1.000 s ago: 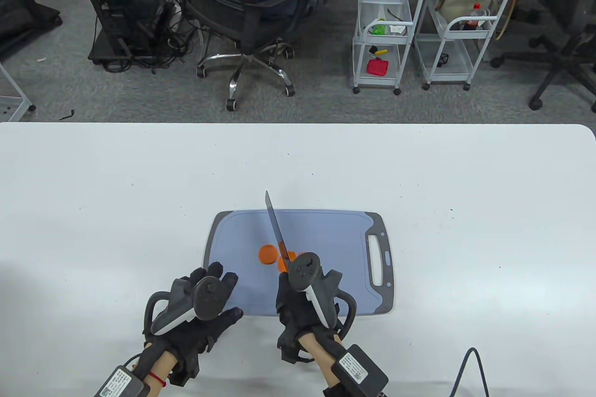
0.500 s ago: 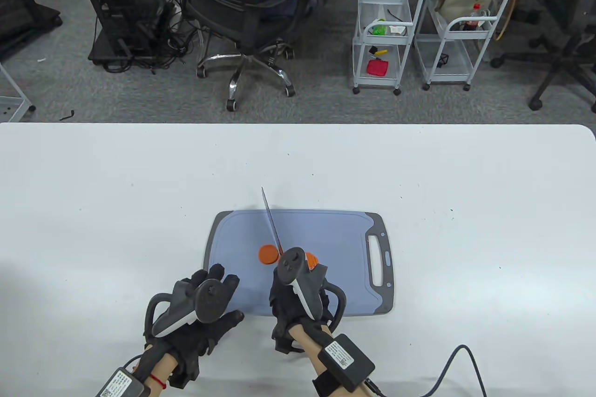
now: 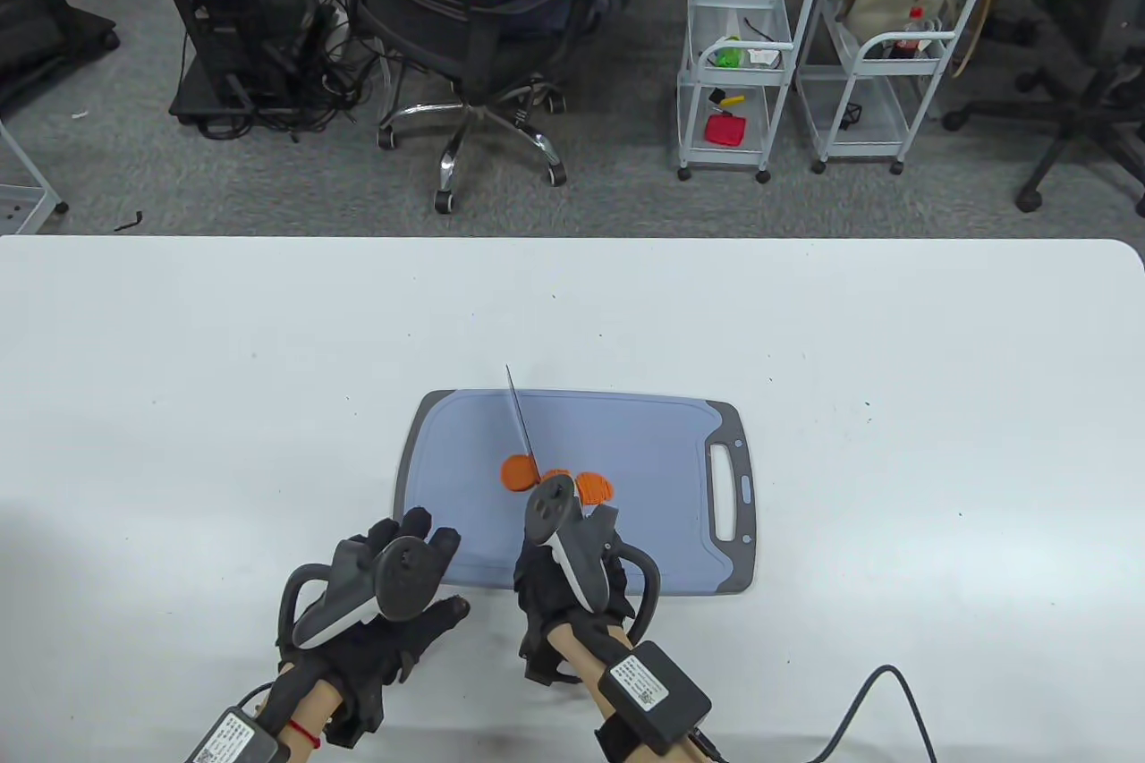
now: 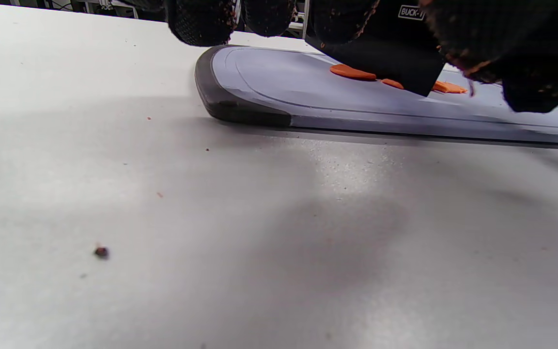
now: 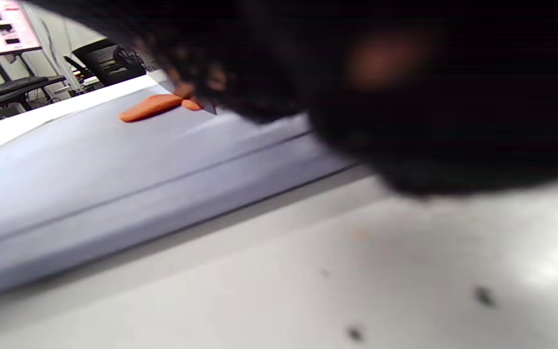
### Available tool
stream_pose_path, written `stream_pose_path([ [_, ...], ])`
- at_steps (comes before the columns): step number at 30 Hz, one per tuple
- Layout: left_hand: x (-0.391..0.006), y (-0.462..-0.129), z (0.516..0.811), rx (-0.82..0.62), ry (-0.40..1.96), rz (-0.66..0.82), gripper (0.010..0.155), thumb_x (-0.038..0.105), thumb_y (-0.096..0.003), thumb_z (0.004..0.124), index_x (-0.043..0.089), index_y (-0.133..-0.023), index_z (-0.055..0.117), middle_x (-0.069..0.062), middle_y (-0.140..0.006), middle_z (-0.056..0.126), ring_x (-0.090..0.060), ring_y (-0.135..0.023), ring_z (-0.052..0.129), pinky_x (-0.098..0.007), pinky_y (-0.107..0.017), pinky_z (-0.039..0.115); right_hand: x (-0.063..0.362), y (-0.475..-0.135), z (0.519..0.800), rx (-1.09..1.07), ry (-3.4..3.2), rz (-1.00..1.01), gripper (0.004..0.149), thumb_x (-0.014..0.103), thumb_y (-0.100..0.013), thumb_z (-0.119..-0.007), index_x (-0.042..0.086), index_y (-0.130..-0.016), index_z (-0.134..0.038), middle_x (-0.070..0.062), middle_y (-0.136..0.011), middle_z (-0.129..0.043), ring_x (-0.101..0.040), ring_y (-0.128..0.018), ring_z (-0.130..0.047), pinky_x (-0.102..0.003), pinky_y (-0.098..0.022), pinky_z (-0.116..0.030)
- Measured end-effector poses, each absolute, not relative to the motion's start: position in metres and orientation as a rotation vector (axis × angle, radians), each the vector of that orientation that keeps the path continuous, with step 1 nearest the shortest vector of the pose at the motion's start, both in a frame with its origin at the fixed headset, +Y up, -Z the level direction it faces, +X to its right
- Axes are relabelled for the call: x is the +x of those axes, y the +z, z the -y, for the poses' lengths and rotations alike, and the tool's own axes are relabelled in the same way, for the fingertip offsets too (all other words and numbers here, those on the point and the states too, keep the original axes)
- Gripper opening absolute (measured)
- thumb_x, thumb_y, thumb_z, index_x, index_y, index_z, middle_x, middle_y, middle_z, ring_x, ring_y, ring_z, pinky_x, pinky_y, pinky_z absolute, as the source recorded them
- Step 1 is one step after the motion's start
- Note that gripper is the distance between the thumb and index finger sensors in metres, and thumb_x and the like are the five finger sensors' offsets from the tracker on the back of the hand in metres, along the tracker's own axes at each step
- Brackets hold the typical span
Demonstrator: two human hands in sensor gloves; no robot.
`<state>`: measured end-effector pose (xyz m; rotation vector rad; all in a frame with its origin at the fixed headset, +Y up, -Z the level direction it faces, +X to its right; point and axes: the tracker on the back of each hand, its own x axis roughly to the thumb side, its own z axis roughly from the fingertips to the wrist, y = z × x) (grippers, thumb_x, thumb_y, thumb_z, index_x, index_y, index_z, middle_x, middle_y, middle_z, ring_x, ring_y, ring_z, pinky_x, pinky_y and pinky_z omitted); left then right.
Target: Chop plasticine discs into granules with repetitive downward strikes
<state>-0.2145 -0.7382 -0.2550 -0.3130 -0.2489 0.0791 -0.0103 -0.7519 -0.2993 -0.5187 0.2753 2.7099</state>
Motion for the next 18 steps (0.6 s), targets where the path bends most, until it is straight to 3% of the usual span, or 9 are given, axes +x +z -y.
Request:
stream_pose_path([
  [13, -0.214, -0.255, 0.742, -0.332, 0.078, 0.246, 0.080, 0.067, -0.0420, 0.061, 0.033, -0.113, 0.049, -0.010, -0.127, 0.040, -0.048, -0.112, 0.054, -0.065, -0.077, 0.045, 0.014, -0.276, 0.741, -0.471, 2.679, -0.480, 0.048, 0.049, -0.050, -0.075, 0.007, -0.074, -0.079, 0.000, -0.037, -0.099, -0.024, 0.008, -0.107, -0.046, 0.002, -0.088],
  [18, -0.214, -0.257, 0.743, -0.340, 0.082, 0.239, 0.081, 0.067, -0.0421, 0.060, 0.033, -0.114, 0.045, -0.011, -0.127, 0.037, -0.049, -0.112, 0.051, -0.065, -0.077, 0.043, 0.007, -0.274, 0.731, -0.431, 2.690, -0.227, 0.048, 0.049, -0.050, -0.077, 0.008, -0.074, -0.082, 0.000, -0.036, -0.100, -0.022, 0.010, -0.105, -0.044, 0.003, -0.087],
])
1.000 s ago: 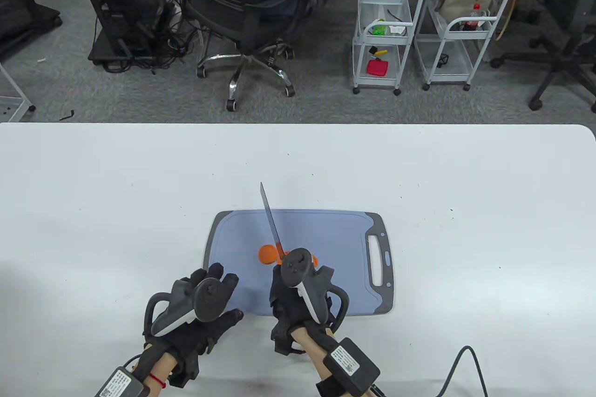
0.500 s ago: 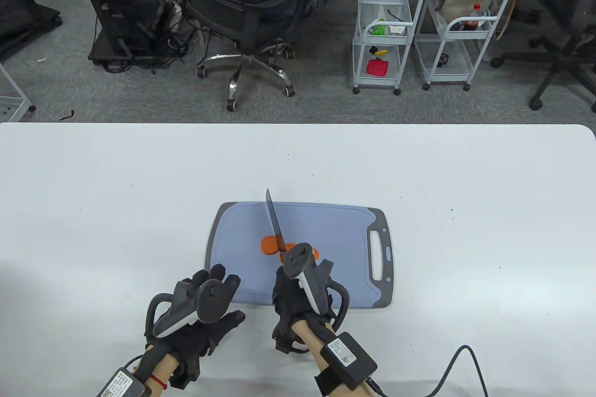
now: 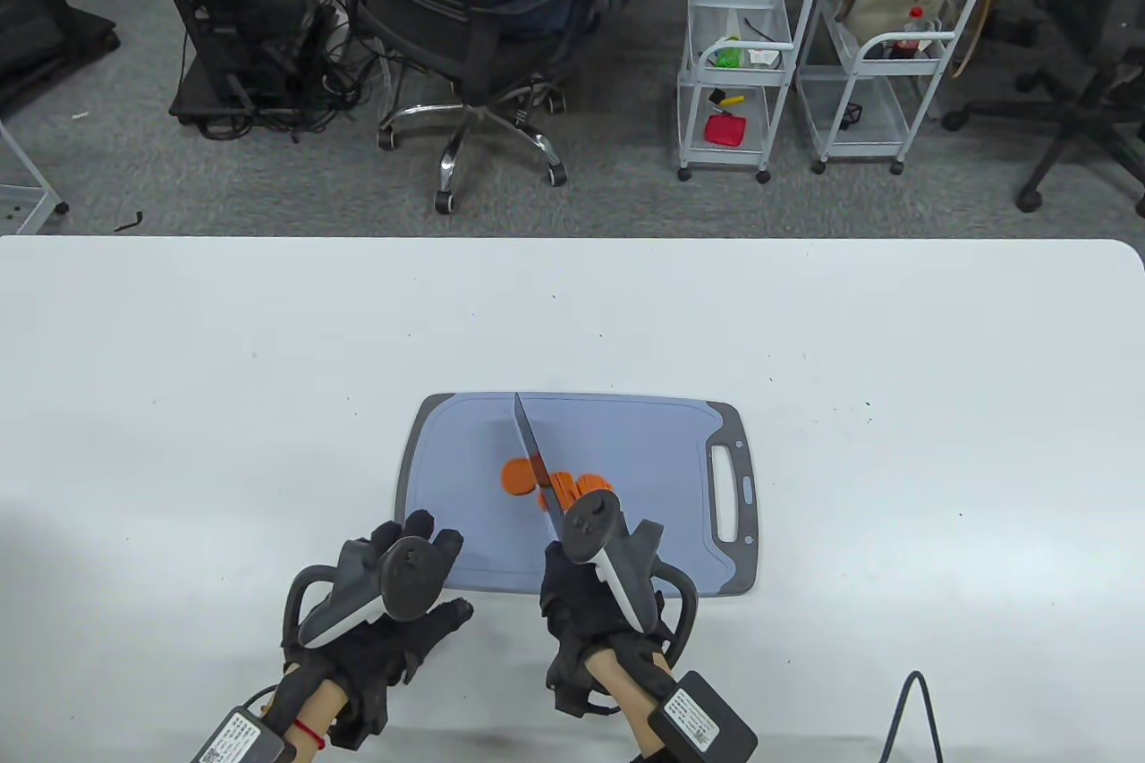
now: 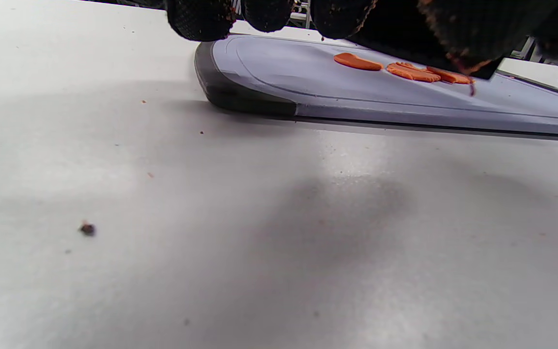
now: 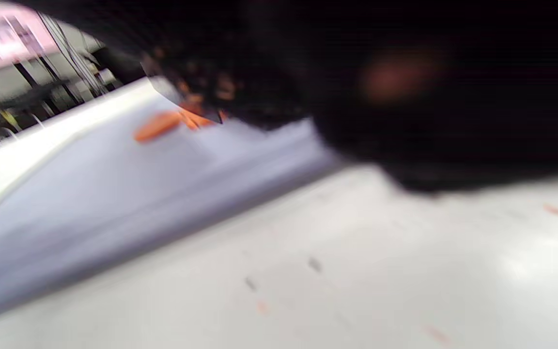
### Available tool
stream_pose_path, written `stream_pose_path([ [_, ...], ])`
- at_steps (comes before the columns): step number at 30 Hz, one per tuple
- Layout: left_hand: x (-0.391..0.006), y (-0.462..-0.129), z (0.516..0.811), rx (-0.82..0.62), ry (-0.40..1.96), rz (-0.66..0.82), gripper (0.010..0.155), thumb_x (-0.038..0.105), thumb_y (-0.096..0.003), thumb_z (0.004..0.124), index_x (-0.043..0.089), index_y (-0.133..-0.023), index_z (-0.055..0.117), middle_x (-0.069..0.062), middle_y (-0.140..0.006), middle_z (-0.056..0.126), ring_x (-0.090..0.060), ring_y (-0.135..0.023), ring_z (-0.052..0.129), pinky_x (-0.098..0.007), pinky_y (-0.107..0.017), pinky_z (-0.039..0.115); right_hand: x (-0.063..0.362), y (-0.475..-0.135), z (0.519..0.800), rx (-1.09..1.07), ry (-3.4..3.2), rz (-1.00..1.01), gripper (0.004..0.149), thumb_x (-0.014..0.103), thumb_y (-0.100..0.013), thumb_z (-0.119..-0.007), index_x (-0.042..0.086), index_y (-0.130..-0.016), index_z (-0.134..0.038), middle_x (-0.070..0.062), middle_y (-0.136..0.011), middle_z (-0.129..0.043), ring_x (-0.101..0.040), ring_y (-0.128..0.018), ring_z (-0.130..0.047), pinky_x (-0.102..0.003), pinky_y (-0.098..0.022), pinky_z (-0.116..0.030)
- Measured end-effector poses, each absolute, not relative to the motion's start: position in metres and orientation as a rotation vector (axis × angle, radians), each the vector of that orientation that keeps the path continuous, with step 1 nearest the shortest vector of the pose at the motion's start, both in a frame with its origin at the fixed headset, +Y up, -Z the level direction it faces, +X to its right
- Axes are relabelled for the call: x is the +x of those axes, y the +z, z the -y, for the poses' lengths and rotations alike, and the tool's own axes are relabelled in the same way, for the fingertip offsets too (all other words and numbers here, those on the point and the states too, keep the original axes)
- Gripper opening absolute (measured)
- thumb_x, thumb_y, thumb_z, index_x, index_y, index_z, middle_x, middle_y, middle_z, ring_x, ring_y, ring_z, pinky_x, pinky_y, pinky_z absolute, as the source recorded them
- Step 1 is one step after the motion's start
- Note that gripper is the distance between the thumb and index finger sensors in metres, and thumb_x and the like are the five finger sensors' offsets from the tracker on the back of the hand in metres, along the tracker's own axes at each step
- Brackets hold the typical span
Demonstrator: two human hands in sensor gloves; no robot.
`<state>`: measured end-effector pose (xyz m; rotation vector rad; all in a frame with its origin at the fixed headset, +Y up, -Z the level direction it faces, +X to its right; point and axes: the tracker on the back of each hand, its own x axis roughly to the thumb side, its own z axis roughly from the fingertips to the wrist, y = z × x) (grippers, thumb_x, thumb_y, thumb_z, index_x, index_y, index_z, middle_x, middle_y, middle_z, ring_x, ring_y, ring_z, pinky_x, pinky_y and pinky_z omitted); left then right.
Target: Chop plasticine discs into granules with repetitive downward strikes
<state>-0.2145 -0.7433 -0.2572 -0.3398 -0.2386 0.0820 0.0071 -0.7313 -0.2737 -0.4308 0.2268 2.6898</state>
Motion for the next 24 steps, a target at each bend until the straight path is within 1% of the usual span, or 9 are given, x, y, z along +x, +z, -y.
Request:
stream_pose_path([
  [2, -0.218, -0.258, 0.741, -0.328, 0.083, 0.230, 0.082, 0.067, -0.0420, 0.060, 0.033, -0.114, 0.044, -0.011, -0.127, 0.036, -0.049, -0.112, 0.051, -0.065, -0.077, 0.043, -0.002, -0.282, 0.726, -0.422, 2.673, -0.139, 0.048, 0.049, -0.050, -0.077, 0.008, -0.074, -0.082, 0.000, -0.036, -0.100, -0.022, 0.010, -0.105, -0.044, 0.003, -0.087],
  [5, -0.221, -0.259, 0.741, -0.326, 0.090, 0.223, 0.081, 0.067, -0.0420, 0.060, 0.032, -0.114, 0.045, -0.011, -0.127, 0.036, -0.049, -0.112, 0.051, -0.065, -0.077, 0.043, -0.013, -0.295, 0.733, -0.438, 2.698, -0.189, 0.048, 0.049, -0.050, -0.076, 0.008, -0.074, -0.082, 0.000, -0.037, -0.100, -0.022, 0.008, -0.106, -0.044, 0.002, -0.088],
  [7, -0.222, -0.259, 0.741, -0.330, 0.090, 0.221, 0.081, 0.067, -0.0419, 0.060, 0.033, -0.114, 0.044, -0.011, -0.127, 0.036, -0.049, -0.112, 0.051, -0.065, -0.077, 0.043, -0.020, -0.302, 0.750, -0.483, 2.772, -0.213, 0.048, 0.049, -0.050, -0.076, 0.008, -0.075, -0.082, 0.000, -0.038, -0.100, -0.022, 0.008, -0.106, -0.044, 0.002, -0.088],
  [9, -0.221, -0.260, 0.741, -0.334, 0.087, 0.222, 0.081, 0.067, -0.0420, 0.060, 0.033, -0.114, 0.044, -0.011, -0.127, 0.036, -0.049, -0.112, 0.050, -0.065, -0.077, 0.042, -0.020, -0.304, 0.752, -0.481, 2.766, -0.228, 0.048, 0.049, -0.050, -0.075, 0.008, -0.073, -0.080, 0.001, -0.036, -0.099, -0.022, 0.010, -0.106, -0.044, 0.004, -0.088],
  [10, -0.221, -0.259, 0.741, -0.335, 0.085, 0.221, 0.081, 0.067, -0.0420, 0.060, 0.033, -0.114, 0.044, -0.011, -0.127, 0.036, -0.049, -0.112, 0.050, -0.065, -0.077, 0.042, -0.020, -0.305, 0.749, -0.496, 2.780, -0.332, 0.048, 0.050, -0.051, -0.074, 0.008, -0.074, -0.079, 0.002, -0.037, -0.098, -0.022, 0.008, -0.106, -0.044, 0.002, -0.088],
  [12, -0.220, -0.259, 0.741, -0.330, 0.093, 0.220, 0.081, 0.067, -0.0419, 0.060, 0.033, -0.114, 0.044, -0.011, -0.127, 0.035, -0.049, -0.112, 0.050, -0.065, -0.077, 0.042, -0.018, -0.305, 0.744, -0.490, 2.766, -0.417, 0.048, 0.049, -0.051, -0.074, 0.007, -0.074, -0.078, 0.001, -0.037, -0.098, -0.023, 0.009, -0.107, -0.045, 0.003, -0.088],
  [15, -0.218, -0.258, 0.740, -0.328, 0.095, 0.228, 0.081, 0.067, -0.0420, 0.060, 0.033, -0.114, 0.044, -0.011, -0.127, 0.035, -0.049, -0.112, 0.050, -0.065, -0.077, 0.042, -0.006, -0.300, 0.747, -0.475, 2.707, -0.458, 0.048, 0.049, -0.051, -0.074, 0.007, -0.074, -0.078, 0.001, -0.037, -0.098, -0.024, 0.008, -0.107, -0.046, 0.002, -0.088],
  [20, -0.219, -0.260, 0.742, -0.333, 0.089, 0.225, 0.081, 0.067, -0.0419, 0.060, 0.033, -0.114, 0.044, -0.011, -0.127, 0.035, -0.049, -0.112, 0.050, -0.066, -0.077, 0.042, 0.001, -0.290, 0.744, -0.434, 2.731, -0.431, 0.048, 0.049, -0.051, -0.074, 0.007, -0.073, -0.079, 0.001, -0.036, -0.099, -0.024, 0.009, -0.107, -0.046, 0.003, -0.087],
  [24, -0.220, -0.260, 0.742, -0.331, 0.092, 0.221, 0.081, 0.067, -0.0419, 0.060, 0.033, -0.114, 0.045, -0.011, -0.127, 0.036, -0.049, -0.112, 0.050, -0.065, -0.077, 0.043, -0.004, -0.296, 0.746, -0.411, 2.681, -0.232, 0.048, 0.049, -0.050, -0.076, 0.007, -0.073, -0.082, 0.001, -0.036, -0.100, -0.023, 0.010, -0.106, -0.044, 0.004, -0.087],
])
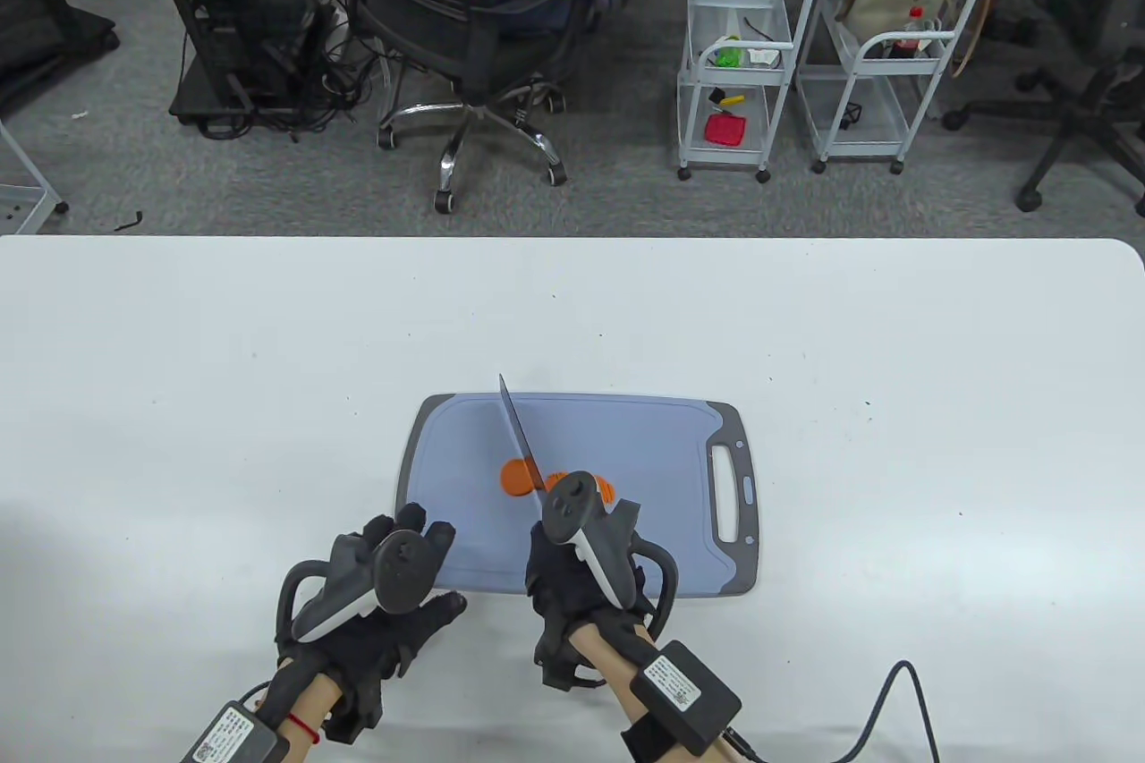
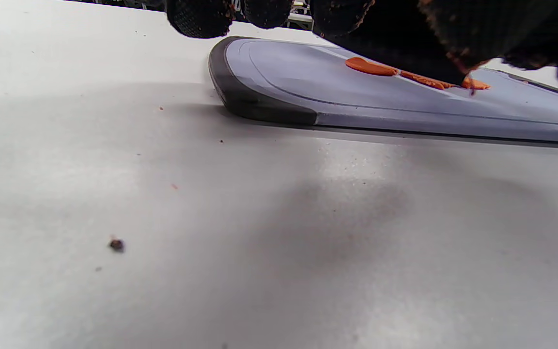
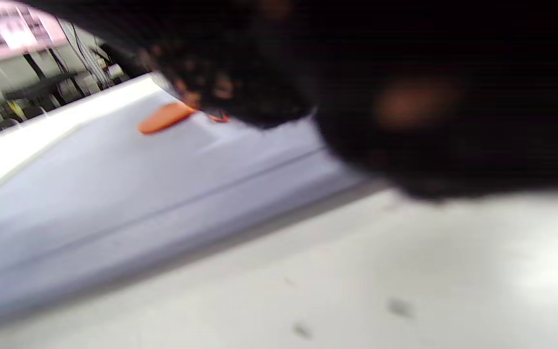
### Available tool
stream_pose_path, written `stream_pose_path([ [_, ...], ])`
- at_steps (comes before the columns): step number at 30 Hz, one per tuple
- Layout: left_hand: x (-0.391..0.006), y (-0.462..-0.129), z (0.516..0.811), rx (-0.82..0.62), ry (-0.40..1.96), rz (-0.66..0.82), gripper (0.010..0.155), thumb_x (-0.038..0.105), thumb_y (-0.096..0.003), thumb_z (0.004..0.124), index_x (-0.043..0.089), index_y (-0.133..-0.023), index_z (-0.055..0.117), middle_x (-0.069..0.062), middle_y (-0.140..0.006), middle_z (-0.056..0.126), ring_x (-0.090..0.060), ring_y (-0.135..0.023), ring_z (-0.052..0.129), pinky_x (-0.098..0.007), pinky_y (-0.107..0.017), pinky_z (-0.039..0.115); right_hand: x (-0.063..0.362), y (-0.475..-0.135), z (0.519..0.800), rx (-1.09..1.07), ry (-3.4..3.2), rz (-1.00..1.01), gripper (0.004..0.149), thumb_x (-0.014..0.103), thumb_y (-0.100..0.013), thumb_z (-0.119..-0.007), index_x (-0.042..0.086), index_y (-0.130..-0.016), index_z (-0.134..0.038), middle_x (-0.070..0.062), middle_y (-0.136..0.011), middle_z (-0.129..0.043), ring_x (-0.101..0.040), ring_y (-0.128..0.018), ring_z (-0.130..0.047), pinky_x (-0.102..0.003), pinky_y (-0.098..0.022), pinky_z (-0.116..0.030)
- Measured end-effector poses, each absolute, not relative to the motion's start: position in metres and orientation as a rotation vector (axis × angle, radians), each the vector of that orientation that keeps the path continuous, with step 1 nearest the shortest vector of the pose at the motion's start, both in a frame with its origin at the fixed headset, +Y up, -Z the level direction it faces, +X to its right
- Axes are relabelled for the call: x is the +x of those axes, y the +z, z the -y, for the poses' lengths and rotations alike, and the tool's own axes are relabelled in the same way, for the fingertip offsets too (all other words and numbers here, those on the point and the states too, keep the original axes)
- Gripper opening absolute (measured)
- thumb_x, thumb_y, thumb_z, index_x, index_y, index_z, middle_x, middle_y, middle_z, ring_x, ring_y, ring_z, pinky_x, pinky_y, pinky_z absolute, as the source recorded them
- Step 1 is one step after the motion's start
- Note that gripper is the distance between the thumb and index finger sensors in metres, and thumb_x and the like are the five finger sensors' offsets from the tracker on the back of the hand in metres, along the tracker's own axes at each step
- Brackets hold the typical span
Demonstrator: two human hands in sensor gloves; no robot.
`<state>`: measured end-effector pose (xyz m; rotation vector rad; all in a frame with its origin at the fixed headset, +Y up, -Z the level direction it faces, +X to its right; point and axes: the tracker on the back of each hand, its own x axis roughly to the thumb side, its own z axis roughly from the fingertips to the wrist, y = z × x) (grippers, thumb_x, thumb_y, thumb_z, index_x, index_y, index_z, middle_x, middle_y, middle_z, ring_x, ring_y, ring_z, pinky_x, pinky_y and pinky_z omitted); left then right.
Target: Chop plasticine discs into granules with repetitive downward strikes
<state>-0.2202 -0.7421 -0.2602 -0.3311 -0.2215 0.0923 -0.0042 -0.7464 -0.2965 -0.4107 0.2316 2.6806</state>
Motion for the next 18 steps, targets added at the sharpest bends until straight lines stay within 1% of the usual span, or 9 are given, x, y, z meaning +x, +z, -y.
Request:
stream_pose_path([
  [5, -0.222, -0.261, 0.742, -0.336, 0.086, 0.214, 0.081, 0.067, -0.0421, 0.060, 0.033, -0.114, 0.045, -0.011, -0.127, 0.036, -0.049, -0.112, 0.050, -0.065, -0.077, 0.043, -0.015, -0.310, 0.744, -0.433, 2.695, -0.203, 0.048, 0.049, -0.050, -0.076, 0.007, -0.073, -0.082, 0.000, -0.036, -0.100, -0.023, 0.009, -0.106, -0.044, 0.003, -0.087],
  [7, -0.221, -0.260, 0.742, -0.344, 0.086, 0.217, 0.081, 0.067, -0.0421, 0.060, 0.033, -0.114, 0.044, -0.011, -0.127, 0.036, -0.049, -0.112, 0.050, -0.066, -0.077, 0.042, -0.020, -0.312, 0.753, -0.429, 2.720, -0.355, 0.048, 0.049, -0.051, -0.074, 0.008, -0.074, -0.079, 0.001, -0.038, -0.099, -0.023, 0.007, -0.107, -0.045, 0.002, -0.088],
  [8, -0.220, -0.260, 0.742, -0.344, 0.083, 0.221, 0.081, 0.067, -0.0421, 0.060, 0.032, -0.114, 0.045, -0.011, -0.127, 0.036, -0.049, -0.112, 0.050, -0.066, -0.077, 0.042, -0.022, -0.316, 0.752, -0.406, 2.805, -0.270, 0.048, 0.049, -0.050, -0.075, 0.007, -0.073, -0.080, 0.001, -0.036, -0.099, -0.024, 0.009, -0.106, -0.046, 0.003, -0.087],
  [9, -0.219, -0.260, 0.742, -0.344, 0.080, 0.224, 0.081, 0.067, -0.0420, 0.060, 0.033, -0.114, 0.044, -0.011, -0.127, 0.036, -0.049, -0.112, 0.050, -0.066, -0.077, 0.042, -0.018, -0.318, 0.749, -0.430, 2.806, -0.369, 0.048, 0.051, -0.050, -0.073, 0.010, -0.073, -0.079, 0.004, -0.036, -0.099, -0.021, 0.009, -0.107, -0.043, 0.003, -0.089],
  [10, -0.219, -0.260, 0.742, -0.340, 0.082, 0.225, 0.081, 0.067, -0.0420, 0.060, 0.033, -0.114, 0.044, -0.011, -0.127, 0.035, -0.049, -0.112, 0.050, -0.065, -0.077, 0.042, -0.017, -0.319, 0.751, -0.453, 2.708, -0.406, 0.048, 0.049, -0.051, -0.074, 0.007, -0.074, -0.078, 0.001, -0.037, -0.098, -0.024, 0.008, -0.107, -0.046, 0.002, -0.088],
  [15, -0.218, -0.258, 0.740, -0.332, 0.087, 0.233, 0.081, 0.067, -0.0419, 0.060, 0.033, -0.114, 0.045, -0.011, -0.127, 0.036, -0.049, -0.112, 0.050, -0.065, -0.077, 0.043, -0.012, -0.306, 0.747, -0.442, 2.776, -0.424, 0.048, 0.050, -0.050, -0.074, 0.008, -0.073, -0.078, 0.002, -0.037, -0.099, -0.024, 0.008, -0.108, -0.046, 0.003, -0.088],
  [18, -0.220, -0.260, 0.742, -0.345, 0.090, 0.223, 0.081, 0.067, -0.0421, 0.060, 0.032, -0.114, 0.044, -0.011, -0.127, 0.035, -0.049, -0.112, 0.050, -0.065, -0.077, 0.042, -0.012, -0.303, 0.737, -0.451, 2.781, -0.489, 0.048, 0.050, -0.051, -0.074, 0.007, -0.074, -0.078, 0.001, -0.037, -0.099, -0.024, 0.007, -0.108, -0.046, 0.002, -0.088],
])
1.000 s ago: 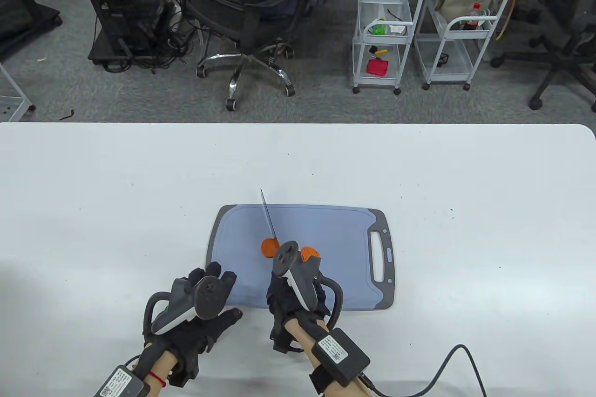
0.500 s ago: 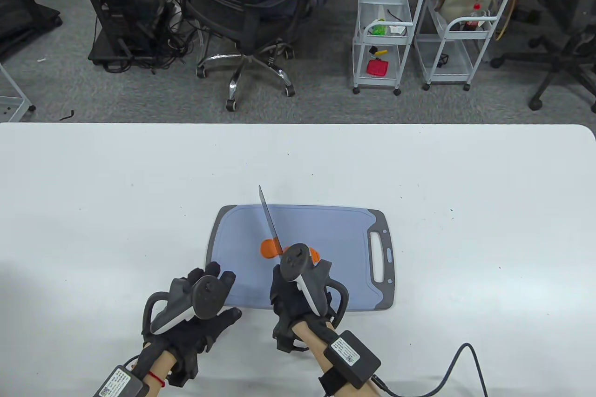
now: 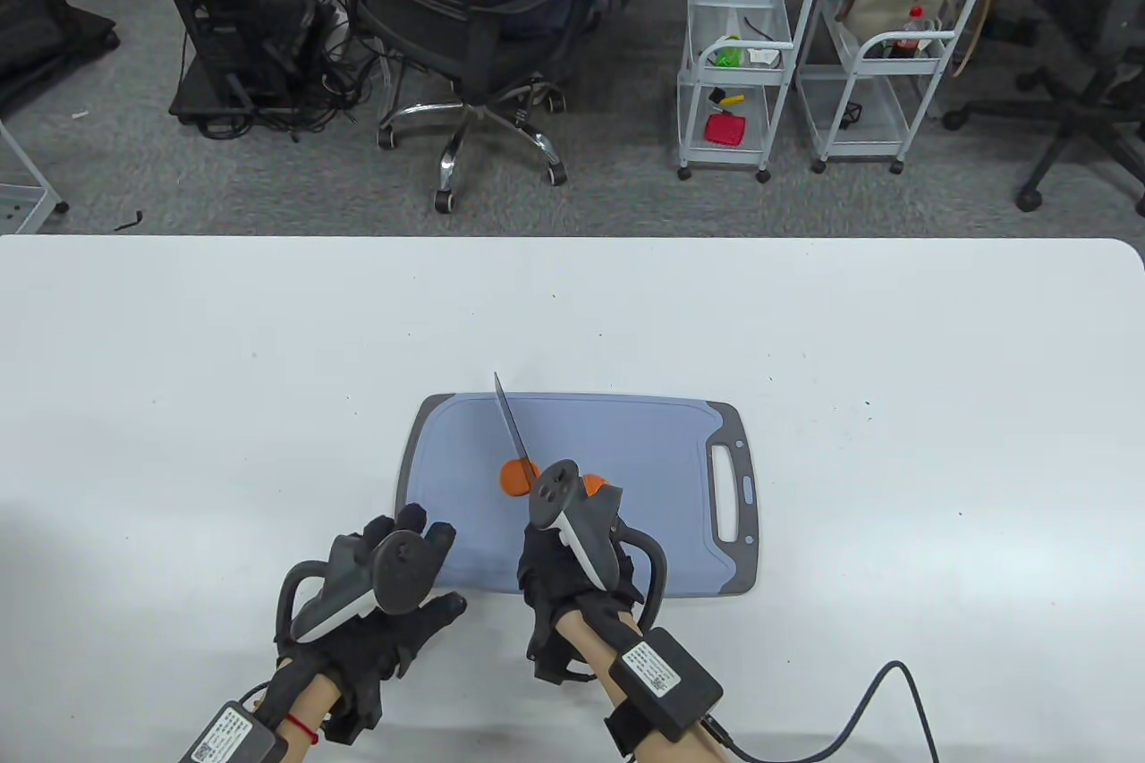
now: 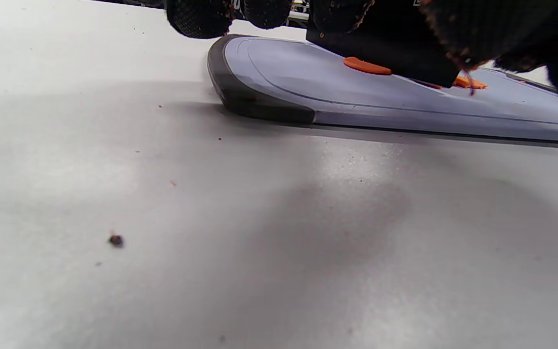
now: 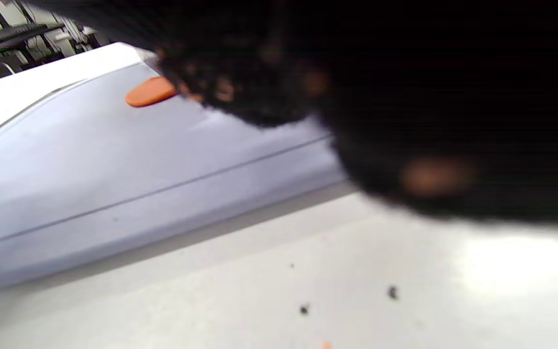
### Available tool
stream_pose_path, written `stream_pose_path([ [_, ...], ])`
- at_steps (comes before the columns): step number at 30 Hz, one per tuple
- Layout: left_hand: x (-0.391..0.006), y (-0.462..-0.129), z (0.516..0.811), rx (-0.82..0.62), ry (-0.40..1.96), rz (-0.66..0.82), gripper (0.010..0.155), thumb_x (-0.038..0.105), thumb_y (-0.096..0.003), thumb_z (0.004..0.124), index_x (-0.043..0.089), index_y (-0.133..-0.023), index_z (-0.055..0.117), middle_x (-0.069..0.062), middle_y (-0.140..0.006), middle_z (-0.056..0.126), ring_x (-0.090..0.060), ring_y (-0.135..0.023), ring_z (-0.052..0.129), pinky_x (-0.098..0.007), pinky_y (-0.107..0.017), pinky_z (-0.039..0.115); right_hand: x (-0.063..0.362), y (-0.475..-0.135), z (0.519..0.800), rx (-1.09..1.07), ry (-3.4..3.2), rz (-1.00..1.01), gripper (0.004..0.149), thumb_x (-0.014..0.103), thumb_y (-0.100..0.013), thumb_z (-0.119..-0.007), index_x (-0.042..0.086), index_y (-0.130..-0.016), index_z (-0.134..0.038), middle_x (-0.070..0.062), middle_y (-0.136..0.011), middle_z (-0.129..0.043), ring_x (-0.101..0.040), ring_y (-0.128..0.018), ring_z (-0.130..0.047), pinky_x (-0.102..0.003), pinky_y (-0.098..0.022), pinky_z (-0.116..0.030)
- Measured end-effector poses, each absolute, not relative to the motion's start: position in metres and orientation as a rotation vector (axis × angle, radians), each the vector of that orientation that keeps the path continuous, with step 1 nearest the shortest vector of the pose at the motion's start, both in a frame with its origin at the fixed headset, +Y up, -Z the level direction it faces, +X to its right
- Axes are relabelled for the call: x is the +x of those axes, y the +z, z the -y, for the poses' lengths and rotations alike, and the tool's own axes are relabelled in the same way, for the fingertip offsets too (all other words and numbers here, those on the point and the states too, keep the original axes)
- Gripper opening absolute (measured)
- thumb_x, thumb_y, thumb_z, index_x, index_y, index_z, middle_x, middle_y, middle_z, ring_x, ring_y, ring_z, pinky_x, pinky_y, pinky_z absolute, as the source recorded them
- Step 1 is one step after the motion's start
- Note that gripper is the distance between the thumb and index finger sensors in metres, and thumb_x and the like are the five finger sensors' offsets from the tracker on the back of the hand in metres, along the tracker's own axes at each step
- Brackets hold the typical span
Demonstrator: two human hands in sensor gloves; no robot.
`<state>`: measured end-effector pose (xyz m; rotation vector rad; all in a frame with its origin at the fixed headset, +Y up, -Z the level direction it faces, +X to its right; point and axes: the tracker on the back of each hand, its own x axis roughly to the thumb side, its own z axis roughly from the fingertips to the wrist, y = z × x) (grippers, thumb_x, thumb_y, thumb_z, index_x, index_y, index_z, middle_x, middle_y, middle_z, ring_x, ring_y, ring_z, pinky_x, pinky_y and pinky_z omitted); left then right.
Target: Chop plasticine discs into granules with repetitive downward strikes
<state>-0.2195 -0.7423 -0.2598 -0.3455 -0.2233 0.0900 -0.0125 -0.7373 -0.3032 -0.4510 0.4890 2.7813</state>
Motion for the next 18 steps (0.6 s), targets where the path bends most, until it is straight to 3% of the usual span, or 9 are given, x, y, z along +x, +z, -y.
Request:
stream_pose_path([
  [2, -0.220, -0.260, 0.741, -0.340, 0.087, 0.224, 0.081, 0.067, -0.0419, 0.060, 0.033, -0.114, 0.044, -0.011, -0.127, 0.036, -0.049, -0.112, 0.050, -0.065, -0.077, 0.043, -0.011, -0.306, 0.728, -0.440, 2.714, -0.458, 0.048, 0.049, -0.051, -0.076, 0.007, -0.074, -0.081, 0.000, -0.037, -0.100, -0.024, 0.009, -0.106, -0.044, 0.003, -0.087],
  [6, -0.222, -0.259, 0.738, -0.322, 0.097, 0.220, 0.081, 0.067, -0.0420, 0.060, 0.033, -0.114, 0.045, -0.011, -0.127, 0.036, -0.049, -0.112, 0.051, -0.066, -0.077, 0.043, -0.022, -0.318, 0.737, -0.437, 2.710, -0.292, 0.048, 0.049, -0.051, -0.076, 0.007, -0.074, -0.081, 0.000, -0.037, -0.100, -0.024, 0.008, -0.106, -0.044, 0.003, -0.087],
  [8, -0.222, -0.259, 0.739, -0.330, 0.089, 0.220, 0.081, 0.067, -0.0419, 0.060, 0.033, -0.114, 0.045, -0.011, -0.127, 0.036, -0.049, -0.112, 0.050, -0.065, -0.077, 0.043, -0.030, -0.324, 0.749, -0.433, 2.736, -0.318, 0.048, 0.049, -0.051, -0.076, 0.007, -0.074, -0.081, 0.000, -0.037, -0.100, -0.024, 0.008, -0.106, -0.045, 0.003, -0.087],
  [13, -0.220, -0.259, 0.741, -0.348, 0.082, 0.223, 0.081, 0.067, -0.0419, 0.060, 0.033, -0.114, 0.044, -0.011, -0.127, 0.036, -0.049, -0.112, 0.051, -0.065, -0.077, 0.043, -0.039, -0.319, 0.747, -0.427, 2.878, -0.345, 0.048, 0.049, -0.051, -0.074, 0.007, -0.073, -0.077, 0.002, -0.037, -0.098, -0.024, 0.007, -0.108, -0.045, 0.003, -0.088],
  [18, -0.220, -0.259, 0.739, -0.338, 0.090, 0.226, 0.081, 0.067, -0.0420, 0.060, 0.033, -0.114, 0.045, -0.011, -0.127, 0.036, -0.049, -0.112, 0.051, -0.065, -0.077, 0.043, -0.021, -0.309, 0.743, -0.428, 2.792, -0.491, 0.048, 0.050, -0.051, -0.073, 0.007, -0.074, -0.077, 0.001, -0.038, -0.099, -0.027, 0.006, -0.109, -0.047, 0.002, -0.088],
])
